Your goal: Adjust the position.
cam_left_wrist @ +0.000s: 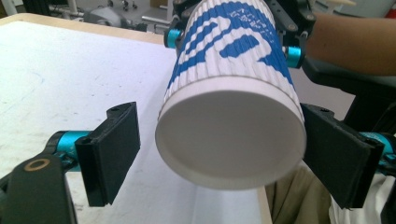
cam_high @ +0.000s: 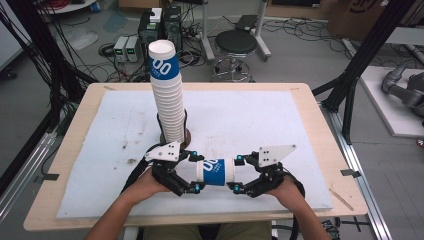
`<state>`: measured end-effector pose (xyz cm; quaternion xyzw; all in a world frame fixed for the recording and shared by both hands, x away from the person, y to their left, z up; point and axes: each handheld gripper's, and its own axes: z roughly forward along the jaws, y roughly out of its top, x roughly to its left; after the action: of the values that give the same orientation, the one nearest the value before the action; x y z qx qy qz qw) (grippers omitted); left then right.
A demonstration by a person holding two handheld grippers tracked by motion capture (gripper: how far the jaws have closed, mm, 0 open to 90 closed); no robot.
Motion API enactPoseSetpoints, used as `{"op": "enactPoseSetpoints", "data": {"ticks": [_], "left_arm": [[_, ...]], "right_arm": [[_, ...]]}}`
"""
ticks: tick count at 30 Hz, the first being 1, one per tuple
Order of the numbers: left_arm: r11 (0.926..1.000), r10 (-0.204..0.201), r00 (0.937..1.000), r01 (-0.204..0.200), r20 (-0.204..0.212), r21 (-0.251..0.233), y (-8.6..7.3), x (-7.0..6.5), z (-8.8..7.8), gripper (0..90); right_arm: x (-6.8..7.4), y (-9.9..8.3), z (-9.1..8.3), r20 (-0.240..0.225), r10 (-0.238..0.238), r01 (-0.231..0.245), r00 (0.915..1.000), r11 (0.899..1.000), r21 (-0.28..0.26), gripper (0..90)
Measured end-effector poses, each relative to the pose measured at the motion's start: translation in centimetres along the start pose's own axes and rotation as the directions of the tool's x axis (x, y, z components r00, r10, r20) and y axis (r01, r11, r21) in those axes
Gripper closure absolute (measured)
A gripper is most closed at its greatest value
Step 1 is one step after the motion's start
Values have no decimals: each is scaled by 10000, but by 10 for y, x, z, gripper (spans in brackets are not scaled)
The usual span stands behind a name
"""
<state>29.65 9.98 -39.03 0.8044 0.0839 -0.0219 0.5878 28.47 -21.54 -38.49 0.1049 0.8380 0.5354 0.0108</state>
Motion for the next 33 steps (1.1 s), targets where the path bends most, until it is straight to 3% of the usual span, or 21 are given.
{"op": "enactPoseSetpoints", "data": {"ticks": [8, 13, 19, 21, 23, 25, 30, 31, 32, 33], "left_arm": [[9978, 310, 9987, -285, -407, 597, 12, -3, -7, 153], [9948, 530, 9976, -487, -456, 897, 19, -4, -5, 153], [9876, 765, 9956, -682, -543, 1413, 29, -4, -3, 154], [9828, 864, 9950, -770, -494, 1678, 32, -4, 0, 154], [9814, 870, 9951, -773, -481, 1759, 33, -4, 1, 154], [9771, 964, 9944, -862, -437, 1945, 35, -4, 4, 154], [9648, 1072, 9935, -945, -388, 2456, 39, -5, 10, 157], [9628, 1069, 9936, -941, -373, 2534, 40, -4, 11, 158], [9612, 1073, 9936, -946, -350, 2592, 41, -4, 12, 158], [9601, 1082, 9936, -957, -335, 2628, 42, -4, 13, 159]], "right_arm": [[-3, 15, -8, 379, -523, 490, 9979, 9953, 835, 277], [-5, 27, -8, 377, -900, 825, 9952, 9824, 1676, 276], [-4, 35, -5, 331, -1188, 1086, 9924, 9687, 2230, 276], [-4, 40, -2, 354, -1409, 1271, 9894, 9575, 2590, 275], [-4, 42, -1, 317, -1491, 1352, 9883, 9534, 2697, 275], [-3, 47, 2, 306, -1677, 1504, 9854, 9397, 3071, 275], [-2, 53, 5, 172, -1912, 1737, 9814, 9226, 3445, 274], [-1, 56, 7, 149, -2004, 1814, 9796, 9138, 3634, 274], [-1, 56, 7, 149, -2004, 1814, 9796, 9138, 3634, 274], [-1, 60, 8, 106, -2137, 1939, 9768, 9052, 3783, 274]]}}
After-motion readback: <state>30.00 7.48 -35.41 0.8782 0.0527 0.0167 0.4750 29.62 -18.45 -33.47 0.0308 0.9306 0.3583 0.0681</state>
